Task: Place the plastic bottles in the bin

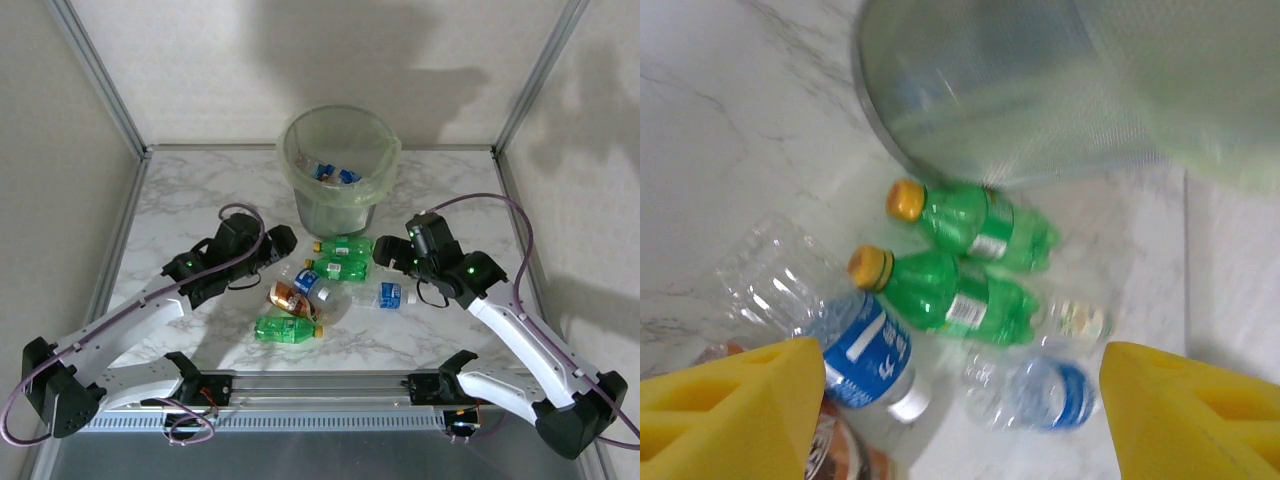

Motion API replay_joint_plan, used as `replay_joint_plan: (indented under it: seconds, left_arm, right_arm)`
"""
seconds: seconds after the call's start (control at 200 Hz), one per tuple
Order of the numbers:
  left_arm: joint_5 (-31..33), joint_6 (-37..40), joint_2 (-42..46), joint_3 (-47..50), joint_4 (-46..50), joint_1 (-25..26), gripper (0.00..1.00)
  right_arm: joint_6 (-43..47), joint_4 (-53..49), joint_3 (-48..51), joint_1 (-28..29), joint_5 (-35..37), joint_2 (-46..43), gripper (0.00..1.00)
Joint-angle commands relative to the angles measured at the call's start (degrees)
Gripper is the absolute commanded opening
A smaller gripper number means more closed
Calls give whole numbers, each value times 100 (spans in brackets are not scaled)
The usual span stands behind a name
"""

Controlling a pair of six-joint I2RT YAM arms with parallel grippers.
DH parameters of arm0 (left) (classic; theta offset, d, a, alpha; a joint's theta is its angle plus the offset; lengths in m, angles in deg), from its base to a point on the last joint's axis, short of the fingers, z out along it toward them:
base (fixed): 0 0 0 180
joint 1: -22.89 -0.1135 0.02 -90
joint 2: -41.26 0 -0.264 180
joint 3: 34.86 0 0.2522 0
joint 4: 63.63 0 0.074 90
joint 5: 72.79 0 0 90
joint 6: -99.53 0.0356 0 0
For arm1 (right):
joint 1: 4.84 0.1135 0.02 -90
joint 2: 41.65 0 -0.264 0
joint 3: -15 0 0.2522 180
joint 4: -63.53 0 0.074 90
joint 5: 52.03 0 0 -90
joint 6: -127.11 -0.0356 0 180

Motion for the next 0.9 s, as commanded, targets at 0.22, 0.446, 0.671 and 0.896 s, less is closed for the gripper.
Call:
replay_joint_plan:
  seconds: [0.22,0.446,0.671,0.896]
  left_arm:
    - [-239,1649,82,198,1386,1464,82]
    - [-175,1966,-212,552,1147,1605,85]
    - [-433,2353,-714,592,1111,1609,86]
    - [-628,2573,-1062,673,1142,1679,89]
  right_arm:
    - [-832,174,-131,-209,68,267,92]
    - [-1070,181,-42,-227,35,254,91]
    - [-1126,208,2,-226,92,222,92]
    - [-1137,118,4,-227,231,152,92]
